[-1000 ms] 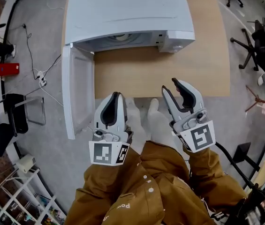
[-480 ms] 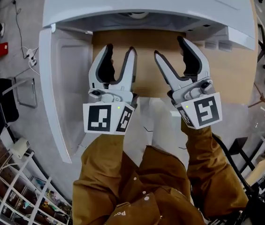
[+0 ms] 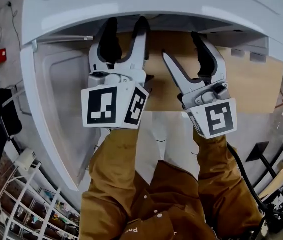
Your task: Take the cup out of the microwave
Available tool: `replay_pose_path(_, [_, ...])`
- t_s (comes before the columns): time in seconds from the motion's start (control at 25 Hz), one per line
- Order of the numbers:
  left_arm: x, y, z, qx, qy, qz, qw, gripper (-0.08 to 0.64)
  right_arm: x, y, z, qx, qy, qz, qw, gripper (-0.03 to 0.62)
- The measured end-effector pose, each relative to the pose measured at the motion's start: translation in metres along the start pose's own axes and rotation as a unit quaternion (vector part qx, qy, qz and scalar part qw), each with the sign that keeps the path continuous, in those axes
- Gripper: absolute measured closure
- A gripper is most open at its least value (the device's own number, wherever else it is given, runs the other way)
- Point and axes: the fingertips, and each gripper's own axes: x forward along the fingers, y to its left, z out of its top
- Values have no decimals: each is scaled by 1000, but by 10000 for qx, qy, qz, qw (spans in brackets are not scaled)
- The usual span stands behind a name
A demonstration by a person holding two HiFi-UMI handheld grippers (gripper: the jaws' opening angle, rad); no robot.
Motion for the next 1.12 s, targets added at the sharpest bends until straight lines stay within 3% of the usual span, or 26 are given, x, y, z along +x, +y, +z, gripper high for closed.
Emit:
replay_pose_path(0.16, [9, -4, 10, -24, -49, -124, 9999, 324, -25, 3, -7, 117, 164, 26, 9998, 290])
replay_pose_path(0.28, [12, -13, 6, 532, 16, -279, 9982, 281, -39, 3, -11, 192, 223, -70, 9995, 287])
replay_pose_path(0.36, [16, -13, -3, 959, 76, -107, 9953, 240, -46, 1, -13, 257, 253, -115, 9993, 287])
replay_pose_path(0.48, [27, -14, -18, 1038, 88, 120, 9945, 156, -57, -3, -10, 349, 246, -183, 9989, 287])
replay_pose_path(0.6, [41, -20, -27, 1182, 40, 51, 9930, 129, -64, -3, -7, 364, 228, -197, 9989, 287])
replay_pose_path(0.96, [71, -13, -24, 1561, -70, 313, 9872, 132, -75, 2, -15, 486, 315, -204, 9981, 287])
replay_pose_path(1.12, [71, -9, -23, 1747, -132, 388, 9838, 183, -74, 4, -15, 472, 313, -182, 9982, 290])
